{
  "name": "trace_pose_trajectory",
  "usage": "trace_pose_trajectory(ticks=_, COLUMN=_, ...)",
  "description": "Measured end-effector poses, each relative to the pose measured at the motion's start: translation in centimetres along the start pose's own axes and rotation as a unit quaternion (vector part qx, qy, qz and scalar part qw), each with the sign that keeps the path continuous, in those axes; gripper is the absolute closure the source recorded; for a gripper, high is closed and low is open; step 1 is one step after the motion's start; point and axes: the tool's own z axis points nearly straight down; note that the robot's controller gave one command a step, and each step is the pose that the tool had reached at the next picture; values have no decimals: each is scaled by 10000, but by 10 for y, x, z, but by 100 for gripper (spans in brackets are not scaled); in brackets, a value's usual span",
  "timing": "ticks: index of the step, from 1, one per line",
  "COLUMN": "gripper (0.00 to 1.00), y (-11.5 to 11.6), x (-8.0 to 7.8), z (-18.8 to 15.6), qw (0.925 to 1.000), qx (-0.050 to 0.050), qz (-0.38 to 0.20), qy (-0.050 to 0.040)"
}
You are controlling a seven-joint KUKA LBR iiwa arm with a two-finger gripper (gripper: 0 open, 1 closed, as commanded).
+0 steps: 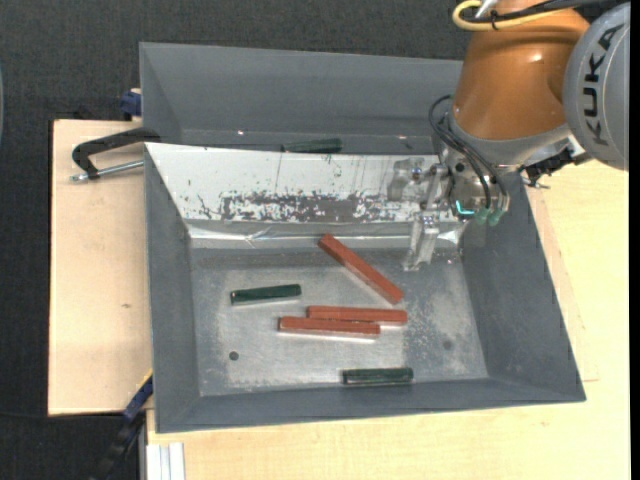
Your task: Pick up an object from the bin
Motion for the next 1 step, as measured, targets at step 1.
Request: trace_pose_trajectory(ticks=1, gripper=0, y=0, x=-1, z=-5, qw=10000, qx=0, qz=0, qy=-43)
